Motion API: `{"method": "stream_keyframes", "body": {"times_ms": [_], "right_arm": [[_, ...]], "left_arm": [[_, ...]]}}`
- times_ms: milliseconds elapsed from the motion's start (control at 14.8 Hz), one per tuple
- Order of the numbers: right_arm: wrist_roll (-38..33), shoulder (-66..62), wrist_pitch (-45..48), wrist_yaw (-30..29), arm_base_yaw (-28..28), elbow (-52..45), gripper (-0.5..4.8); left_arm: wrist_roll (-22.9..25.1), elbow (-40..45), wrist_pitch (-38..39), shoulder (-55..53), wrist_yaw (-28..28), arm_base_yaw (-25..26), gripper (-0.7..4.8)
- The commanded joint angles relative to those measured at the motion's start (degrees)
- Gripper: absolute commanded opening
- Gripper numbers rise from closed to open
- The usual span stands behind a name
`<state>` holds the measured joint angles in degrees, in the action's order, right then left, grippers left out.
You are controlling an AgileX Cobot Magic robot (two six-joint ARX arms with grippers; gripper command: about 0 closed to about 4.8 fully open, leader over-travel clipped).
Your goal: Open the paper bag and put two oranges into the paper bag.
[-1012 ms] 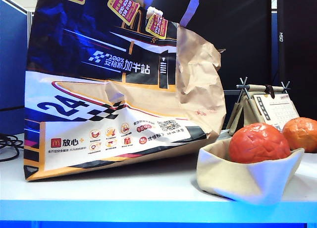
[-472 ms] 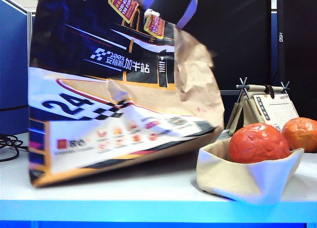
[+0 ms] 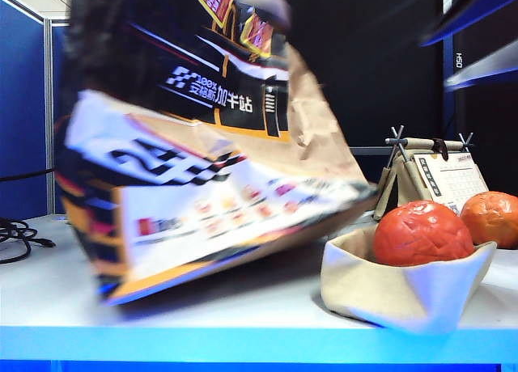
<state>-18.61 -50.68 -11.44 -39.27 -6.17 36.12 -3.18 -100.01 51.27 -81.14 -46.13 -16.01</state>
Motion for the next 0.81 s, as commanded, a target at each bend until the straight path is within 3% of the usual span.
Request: {"method": "stream_keyframes", "body": {"times_ms": [67,337,472,607,809], "right_arm": [[0.9,-0.7,2.3,4.5,-5.2,0.4,2.84],[0.9,-0.9,3.1,8.2,-8.1,0.4,2.85],[2.5,-1.3,0.2,11.2,-8.2,0.4,2.85],[5.4,-2.9,-4.6,14.0,-8.2,0.4,3.29],[5.6,-6.5,-6.4,13.7,-8.3,0.4,3.43]], "left_arm": [[4.9,-4.3,-1.6,0.3,12.7,0.0,-0.05],[7.8,-9.0,1.0,0.3,16.4,0.1,-0.06],[10.6,-9.5,6.2,0.3,14.2,0.0,-0.06],[12.2,-9.2,11.0,0.2,12.5,0.0,-0.06],[13.2,-9.2,14.1,0.3,12.4,0.0,-0.06]]}}
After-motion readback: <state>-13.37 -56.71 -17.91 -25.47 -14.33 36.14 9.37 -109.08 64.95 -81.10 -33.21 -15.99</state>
